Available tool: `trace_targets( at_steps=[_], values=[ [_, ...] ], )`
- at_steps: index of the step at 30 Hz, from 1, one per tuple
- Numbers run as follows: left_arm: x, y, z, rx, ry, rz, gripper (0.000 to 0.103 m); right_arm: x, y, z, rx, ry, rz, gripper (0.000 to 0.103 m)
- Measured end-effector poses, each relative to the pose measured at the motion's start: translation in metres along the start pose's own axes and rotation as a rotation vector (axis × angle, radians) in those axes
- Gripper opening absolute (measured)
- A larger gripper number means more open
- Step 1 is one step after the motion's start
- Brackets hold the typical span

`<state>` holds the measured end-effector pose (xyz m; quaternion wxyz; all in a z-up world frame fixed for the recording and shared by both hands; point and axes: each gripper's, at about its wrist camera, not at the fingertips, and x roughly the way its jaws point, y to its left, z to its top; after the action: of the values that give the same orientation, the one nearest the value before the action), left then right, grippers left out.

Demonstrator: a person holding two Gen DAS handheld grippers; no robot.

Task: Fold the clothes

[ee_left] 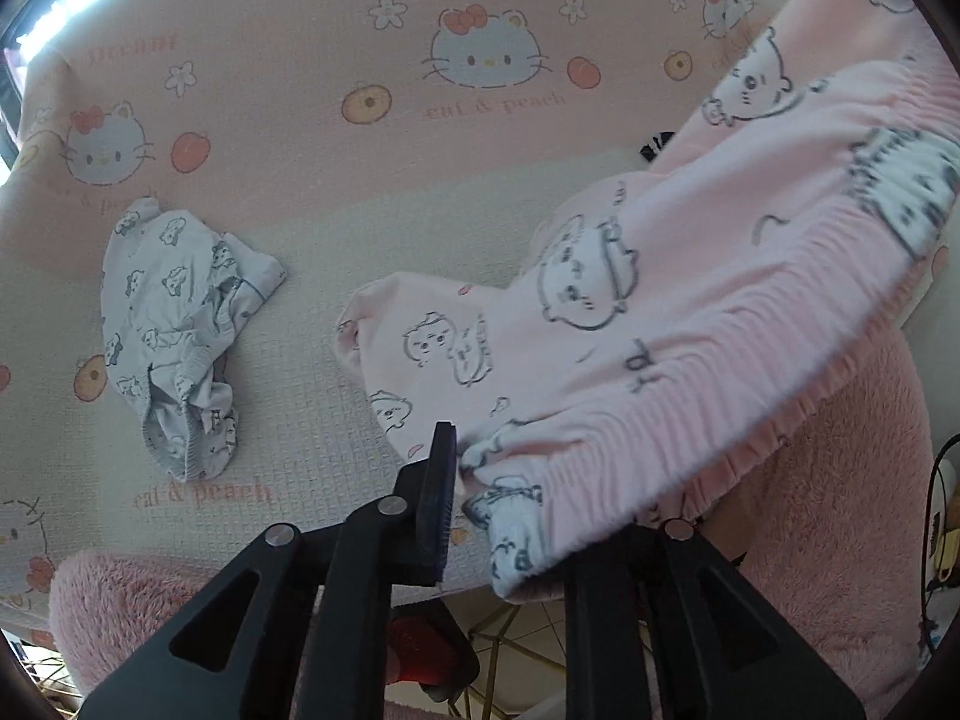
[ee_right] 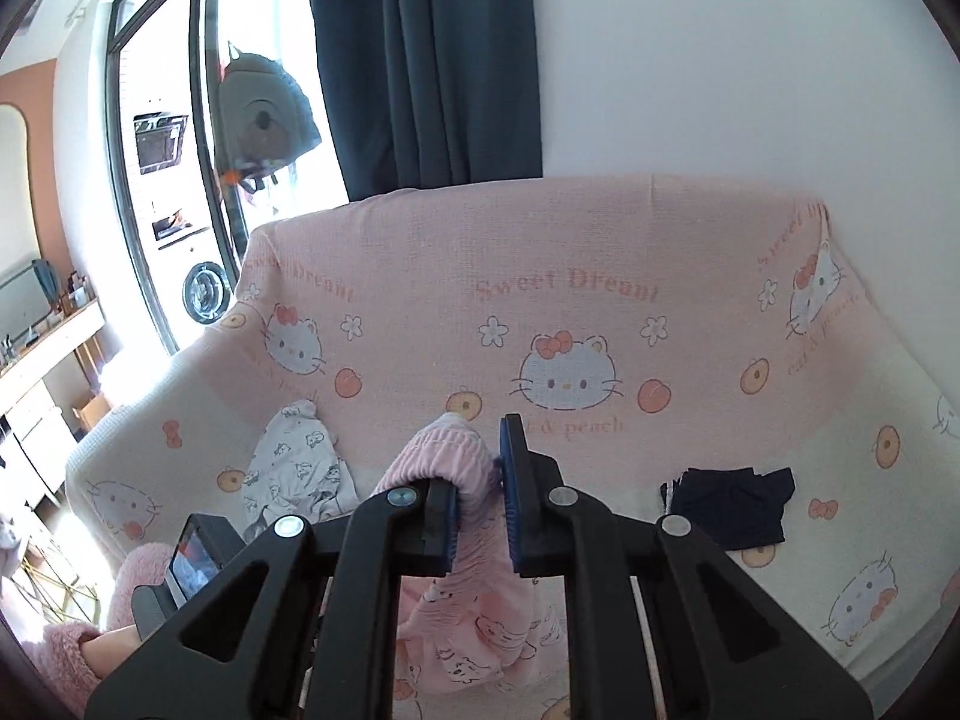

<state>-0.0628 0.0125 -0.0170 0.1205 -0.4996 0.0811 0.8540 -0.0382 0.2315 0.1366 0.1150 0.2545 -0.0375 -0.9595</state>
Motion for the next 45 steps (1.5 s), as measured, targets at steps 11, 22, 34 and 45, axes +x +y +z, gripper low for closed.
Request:
trace_targets(
  at_steps=[11, 22, 34, 45],
  values=[
    [-0.103, 0.011, 0.02, 0.03, -0.254, 0.145, 0.006, -0.006, -0.034, -0.007, 0.042, 0.023, -0.048, 0.011],
    [-0.192, 0.035, 0.049, -0.025, -0.488, 0.147, 0.006, -0.045, -0.045, 0.008, 0.047, 0.021, 0.015, 0.012],
    [-0.159, 0.093, 0.133, -0.121, -0.422, 0.093, 0.006, 0.048, -0.027, 0.024, -0.095, 0.155, -0.01, 0.014],
    [-0.173, 0.1, 0.084, -0.155, -0.458, 0.058, 0.006, -0.026, 0.005, 0.058, -0.124, -0.078, 0.025, 0.022]
  ],
)
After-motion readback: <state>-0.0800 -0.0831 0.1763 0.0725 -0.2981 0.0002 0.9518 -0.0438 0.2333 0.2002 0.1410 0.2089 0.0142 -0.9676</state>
